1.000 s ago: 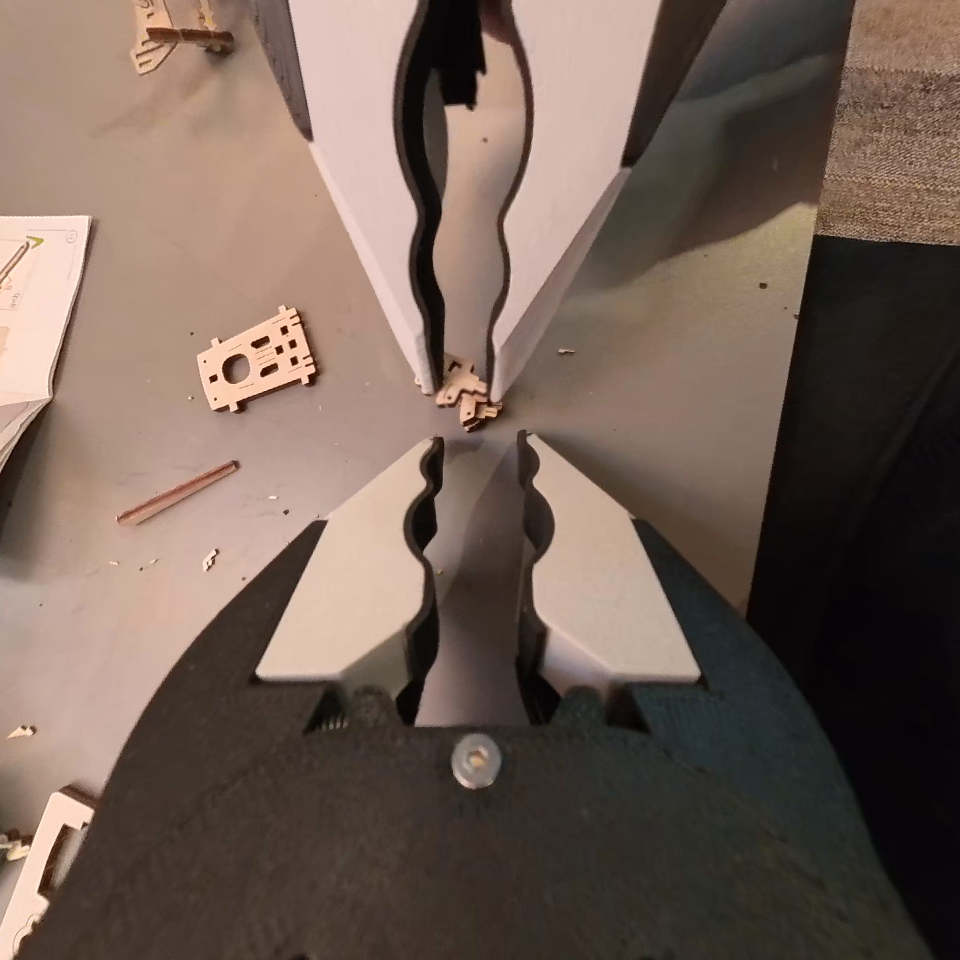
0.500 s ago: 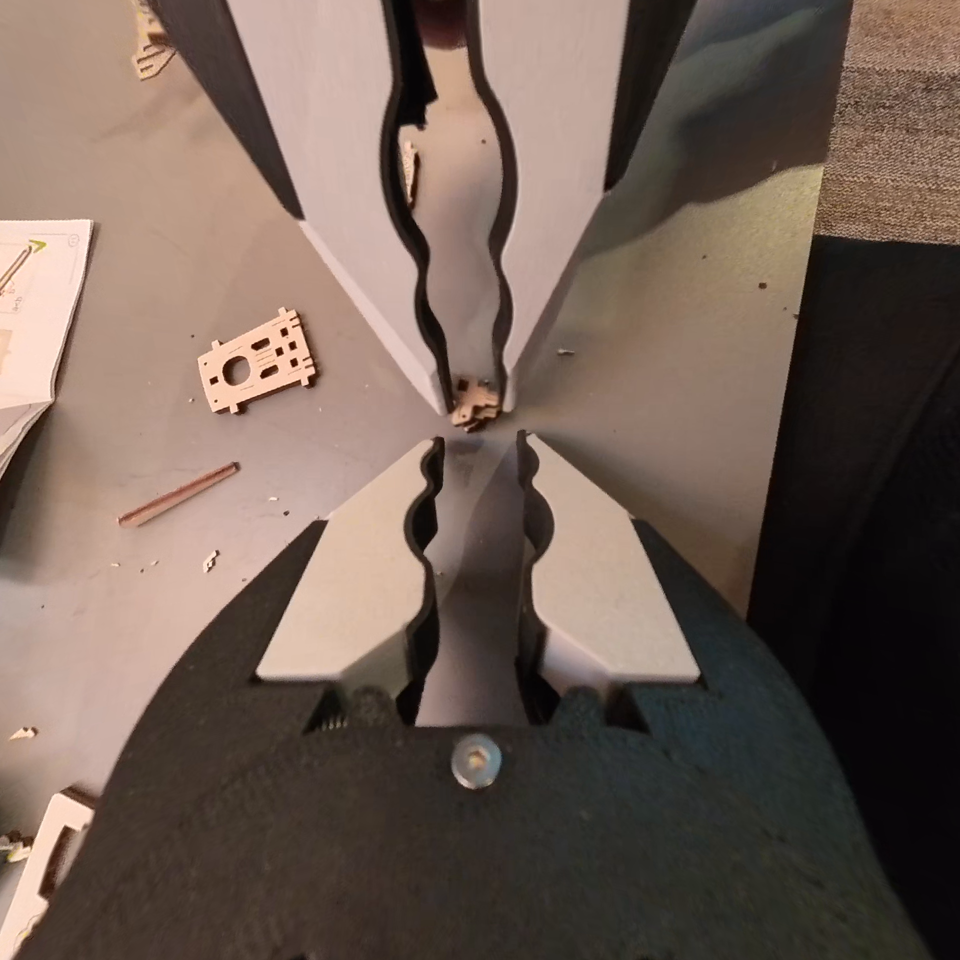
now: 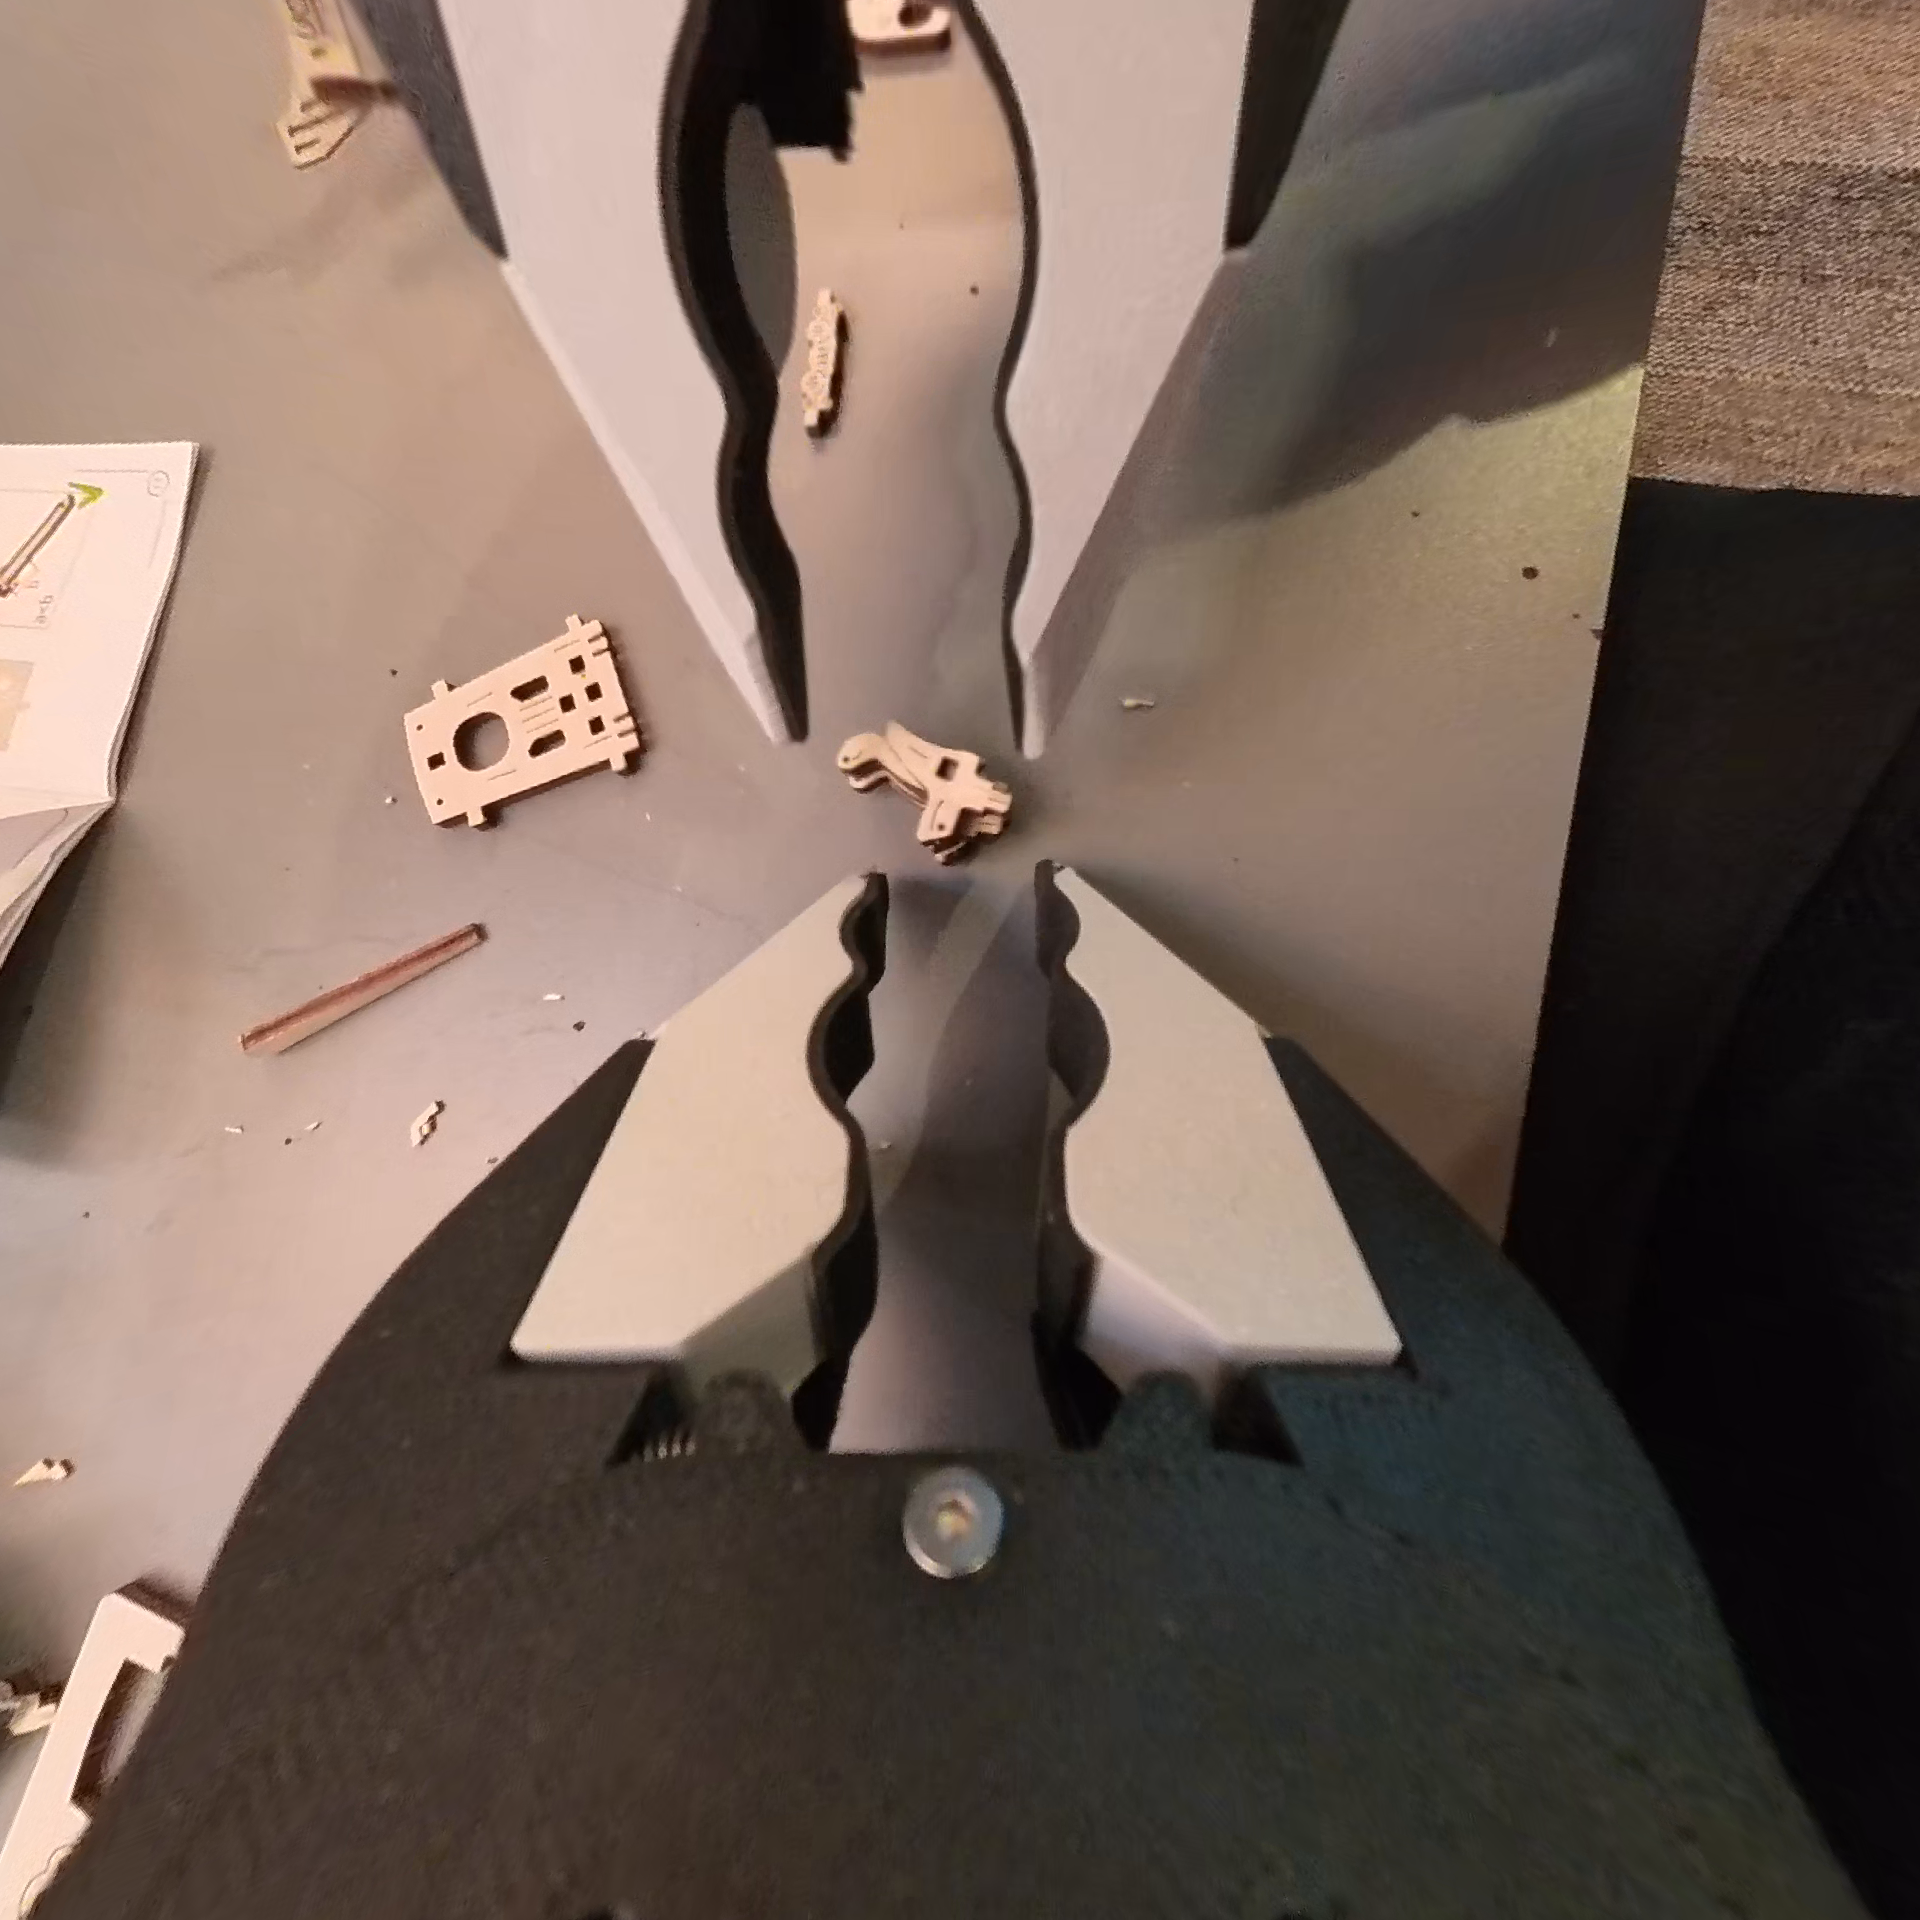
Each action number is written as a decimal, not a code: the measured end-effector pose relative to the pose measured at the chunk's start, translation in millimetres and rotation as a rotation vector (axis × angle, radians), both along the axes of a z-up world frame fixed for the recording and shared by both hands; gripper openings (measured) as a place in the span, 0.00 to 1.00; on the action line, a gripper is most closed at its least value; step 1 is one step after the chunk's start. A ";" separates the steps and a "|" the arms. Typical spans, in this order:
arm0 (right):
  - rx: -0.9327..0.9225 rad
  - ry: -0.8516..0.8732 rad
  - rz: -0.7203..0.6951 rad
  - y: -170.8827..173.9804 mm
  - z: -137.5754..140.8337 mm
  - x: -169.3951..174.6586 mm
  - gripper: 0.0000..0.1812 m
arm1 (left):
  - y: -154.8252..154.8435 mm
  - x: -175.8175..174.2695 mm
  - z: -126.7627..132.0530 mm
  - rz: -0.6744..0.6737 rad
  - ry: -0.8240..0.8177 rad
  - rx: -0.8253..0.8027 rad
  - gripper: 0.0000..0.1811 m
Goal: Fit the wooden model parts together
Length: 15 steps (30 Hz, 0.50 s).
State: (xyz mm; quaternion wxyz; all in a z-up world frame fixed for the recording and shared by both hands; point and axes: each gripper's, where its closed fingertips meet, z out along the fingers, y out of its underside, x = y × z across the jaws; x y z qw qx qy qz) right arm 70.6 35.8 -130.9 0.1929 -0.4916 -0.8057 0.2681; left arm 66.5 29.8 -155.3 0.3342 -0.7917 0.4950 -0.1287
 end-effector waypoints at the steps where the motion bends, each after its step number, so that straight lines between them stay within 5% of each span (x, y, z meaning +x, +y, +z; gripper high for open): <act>1: -0.016 0.004 -0.033 2.0 0.1 0.8 0.18 | 0.7 0.1 1.0 -0.001 -0.003 0.007 0.15; 15: -0.099 0.022 -0.149 13.5 -9.2 2.5 0.10 | 3.8 6.9 11.5 -0.033 -0.009 0.069 0.10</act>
